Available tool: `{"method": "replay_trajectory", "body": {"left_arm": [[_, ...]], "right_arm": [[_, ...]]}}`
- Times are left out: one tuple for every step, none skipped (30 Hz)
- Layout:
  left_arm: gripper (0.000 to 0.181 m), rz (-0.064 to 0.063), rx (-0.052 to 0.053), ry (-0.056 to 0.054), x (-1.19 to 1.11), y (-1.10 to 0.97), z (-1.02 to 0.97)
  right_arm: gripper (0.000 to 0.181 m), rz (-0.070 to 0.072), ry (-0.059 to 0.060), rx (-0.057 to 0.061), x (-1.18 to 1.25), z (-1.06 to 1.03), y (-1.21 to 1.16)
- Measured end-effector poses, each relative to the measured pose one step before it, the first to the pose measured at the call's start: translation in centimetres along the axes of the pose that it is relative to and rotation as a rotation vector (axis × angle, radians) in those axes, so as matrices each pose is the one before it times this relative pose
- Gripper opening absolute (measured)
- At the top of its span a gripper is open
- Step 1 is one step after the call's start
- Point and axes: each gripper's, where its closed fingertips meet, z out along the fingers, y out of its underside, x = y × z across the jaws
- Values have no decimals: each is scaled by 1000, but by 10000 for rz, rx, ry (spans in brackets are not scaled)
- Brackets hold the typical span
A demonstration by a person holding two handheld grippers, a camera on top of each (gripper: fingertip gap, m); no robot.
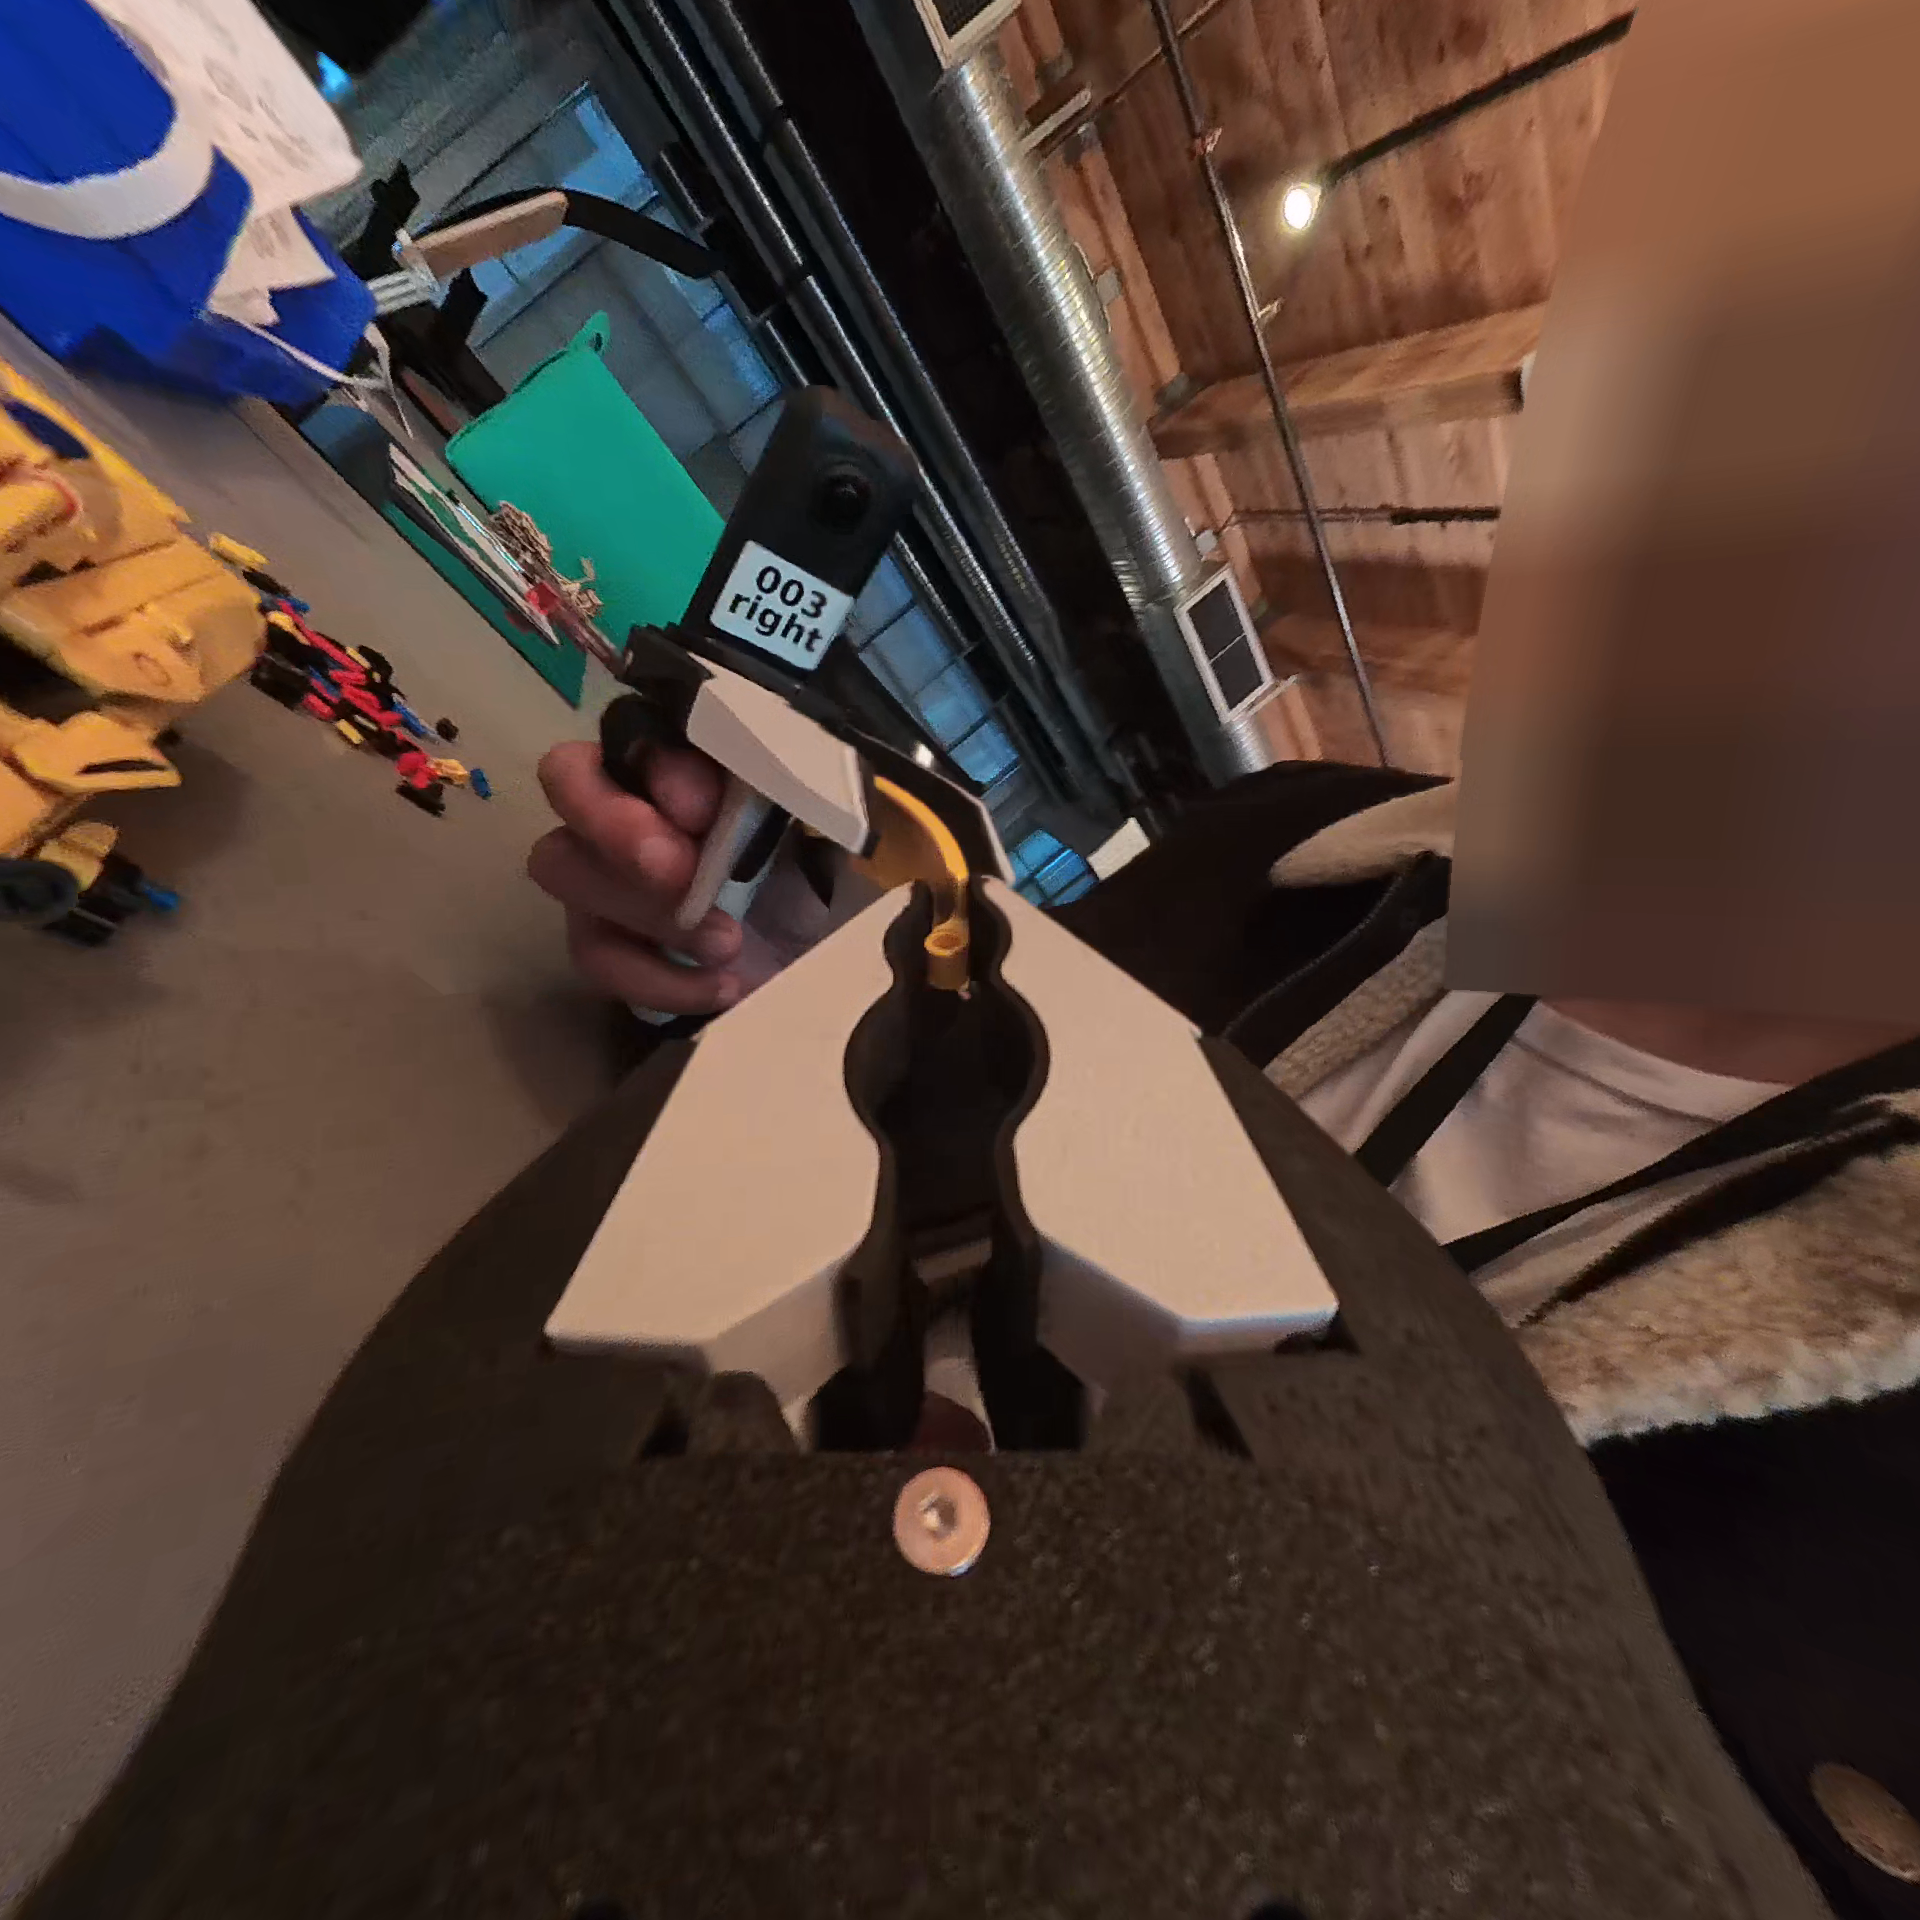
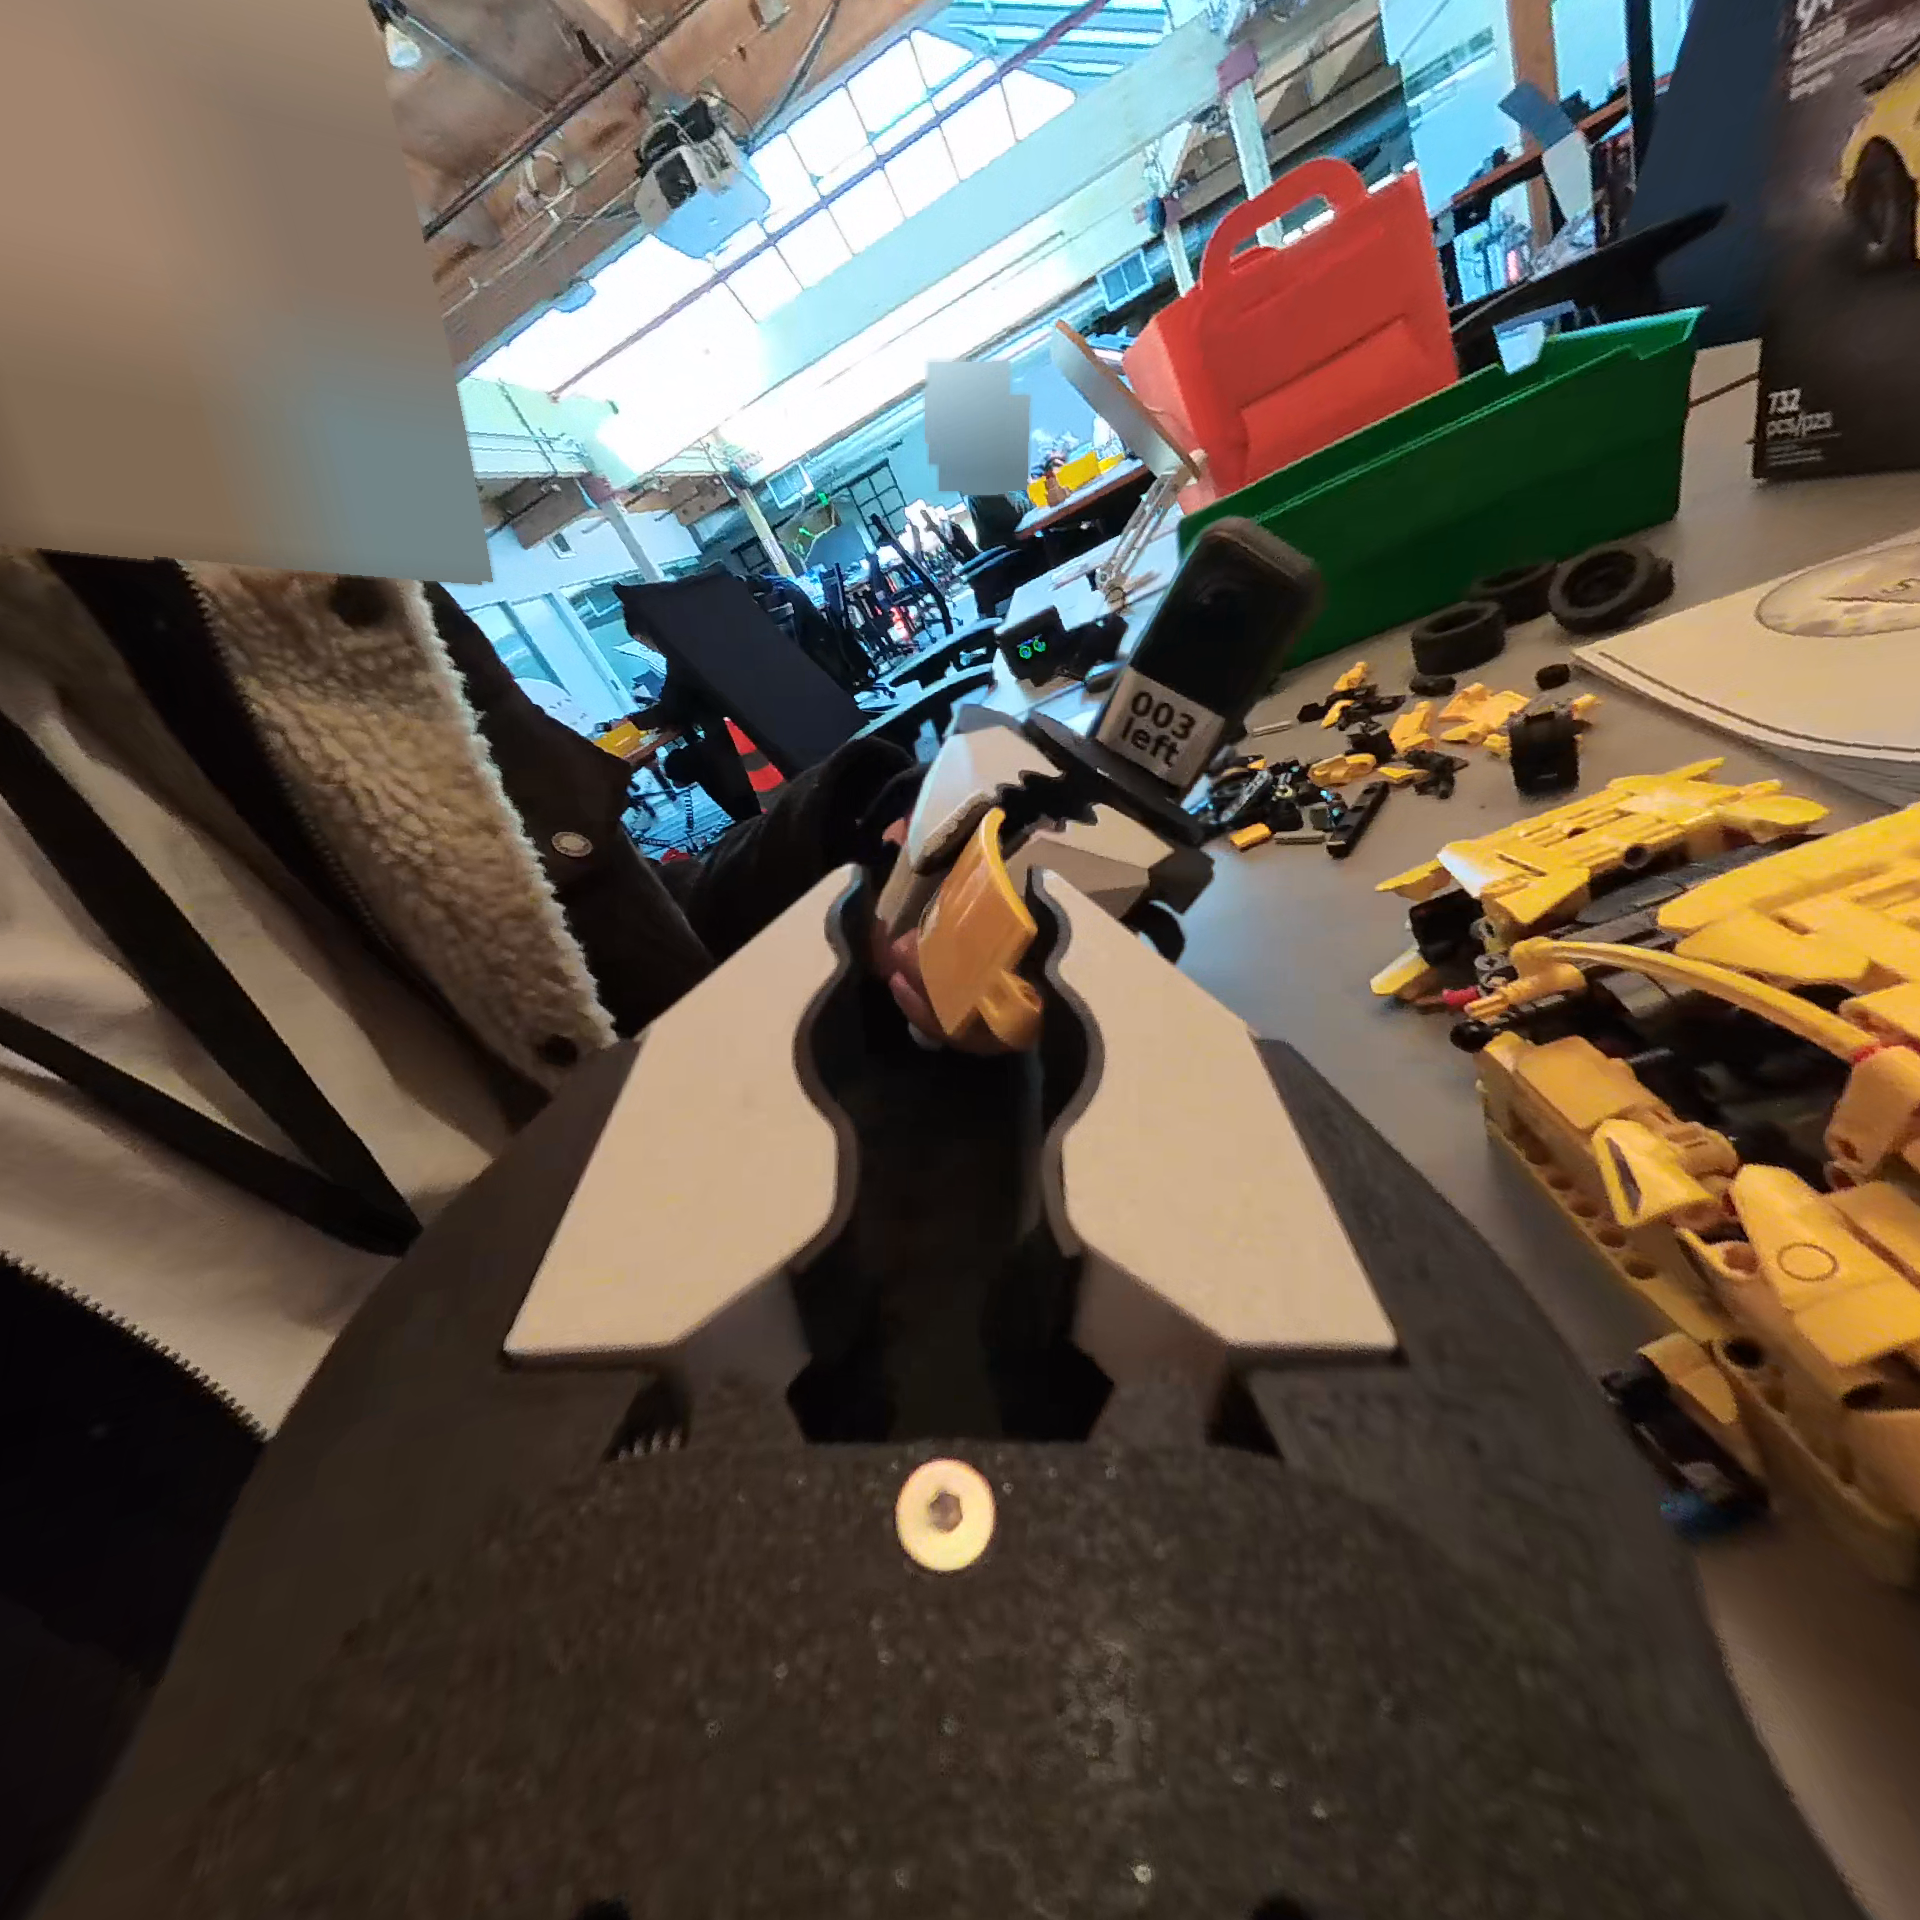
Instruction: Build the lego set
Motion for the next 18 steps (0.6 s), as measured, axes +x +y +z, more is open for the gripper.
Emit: {"method": "replay_trajectory", "body": {"left_arm": [[6, -211, 32, 82, -75, -73, -50], [5, -138, 24, 35, -74, -54, -41], [6, -98, -61, -9, -87, 101, 17], [5, -56, -49, 22, -14, 87, 40], [5, -32, -51, 37, 28, 86, 61], [6, -11, -66, 48, 77, 107, 57], [5, -6, -43, 81, 129, 81, 32], [5, -58, -16, 103, 125, 51, 20], [5, -102, -25, 108, 82, 46, 53], [5, -41, -50, 99, 114, 72, 78], [5, 67, -105, 26, 76, 171, 121], [6, 128, -141, -21, 63, 233, 155], [6, 125, -72, -60, -5, 125, 125], [6, 15, -18, -28, -66, 28, 53], [5, -44, 24, -10, -76, -60, -20], [5, -23, 19, -17, -57, -38, -37], [6, 39, -2, -6, 26, 1, 2], [6, 122, -34, -29, 55, 62, 55]], "right_arm": [[26, -74, 137, -86, 173, 16, 116], [25, -173, 206, -72, 189, 14, 62], [22, -232, 255, -119, 247, 10, 136], [17, -203, 198, -104, 188, -30, 144], [17, -98, -1, 9, -57, -41, -28], [17, 44, -68, -32, -90, -16, -3], [17, 14, -63, -48, -91, 26, 22], [17, -140, 34, -16, -78, 16, -60], [18, -200, 103, -10, -29, -25, -115], [18, -111, 16, 13, -67, -20, -139], [17, 119, -76, 35, -85, -29, -129], [16, 194, -112, 41, -96, -27, -68], [16, 144, -5, 35, -5, -55, -91], [15, 12, 66, 5, 35, -37, -52], [15, -2, 78, -10, 102, -11, 18], [15, 55, 50, -34, 60, -1, 25], [15, 44, -16, -12, -33, 11, -2], [14, 54, -49, -1, -78, -10, -22]]}}
